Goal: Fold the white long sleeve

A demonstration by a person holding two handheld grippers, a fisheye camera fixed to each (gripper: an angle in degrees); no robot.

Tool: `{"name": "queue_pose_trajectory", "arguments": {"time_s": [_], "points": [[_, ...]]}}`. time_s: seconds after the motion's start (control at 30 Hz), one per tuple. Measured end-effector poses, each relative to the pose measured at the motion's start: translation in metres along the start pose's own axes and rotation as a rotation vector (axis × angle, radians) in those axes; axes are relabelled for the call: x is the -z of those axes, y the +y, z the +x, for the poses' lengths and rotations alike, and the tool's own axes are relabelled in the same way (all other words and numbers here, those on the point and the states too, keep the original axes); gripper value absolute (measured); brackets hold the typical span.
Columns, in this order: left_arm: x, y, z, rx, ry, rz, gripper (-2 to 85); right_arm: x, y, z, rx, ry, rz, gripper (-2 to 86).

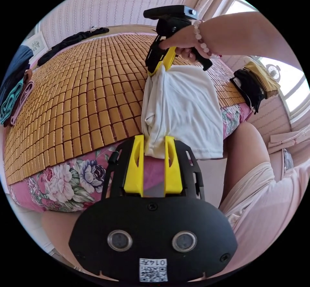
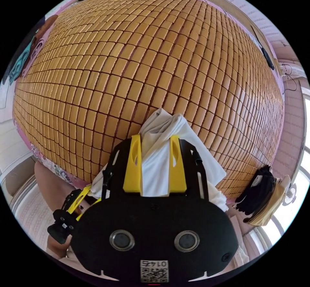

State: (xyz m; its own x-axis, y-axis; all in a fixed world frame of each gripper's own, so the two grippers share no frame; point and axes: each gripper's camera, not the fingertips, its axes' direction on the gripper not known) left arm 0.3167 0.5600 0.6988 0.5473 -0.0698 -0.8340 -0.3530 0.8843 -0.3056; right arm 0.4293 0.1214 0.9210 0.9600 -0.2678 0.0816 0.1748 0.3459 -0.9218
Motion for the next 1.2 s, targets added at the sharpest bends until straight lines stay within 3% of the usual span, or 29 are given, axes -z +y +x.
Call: {"name": "queue_pose_trajectory", "arguments": {"time_s": [0.13,0.23,0.4,0.7,0.93,1.07,1.13,1.2], "points": [[0.005,0.001,0.007,0.015,0.062,0.0,3.5,-0.008,0.027,0.017,0.047,-0.082,0.043,4.9],[0.015,0.003,0.02,0.001,0.056,-0.002,1.7,-0.014,0.057,0.047,0.054,-0.283,0.097,4.0],[0.078,0.009,0.055,-0.101,0.133,0.153,0.5,-0.01,0.163,0.134,-0.017,-0.733,0.413,2.9],[0.169,-0.042,0.163,-0.435,0.186,0.323,0.5,-0.03,0.342,0.249,-0.202,-0.96,0.871,2.5],[0.207,-0.157,0.277,-0.662,0.196,0.46,1.5,0.021,0.428,0.361,-0.276,-0.892,1.207,3.3],[0.218,-0.213,0.394,-0.806,0.376,0.559,4.2,0.045,0.538,0.436,-0.382,-0.758,1.415,5.1],[0.205,-0.22,0.443,-0.856,0.489,0.551,5.9,0.031,0.588,0.465,-0.489,-0.697,1.404,6.9],[0.178,-0.216,0.492,-0.903,0.586,0.418,6.9,-0.009,0.644,0.493,-0.728,-0.594,1.255,10.0]]}}
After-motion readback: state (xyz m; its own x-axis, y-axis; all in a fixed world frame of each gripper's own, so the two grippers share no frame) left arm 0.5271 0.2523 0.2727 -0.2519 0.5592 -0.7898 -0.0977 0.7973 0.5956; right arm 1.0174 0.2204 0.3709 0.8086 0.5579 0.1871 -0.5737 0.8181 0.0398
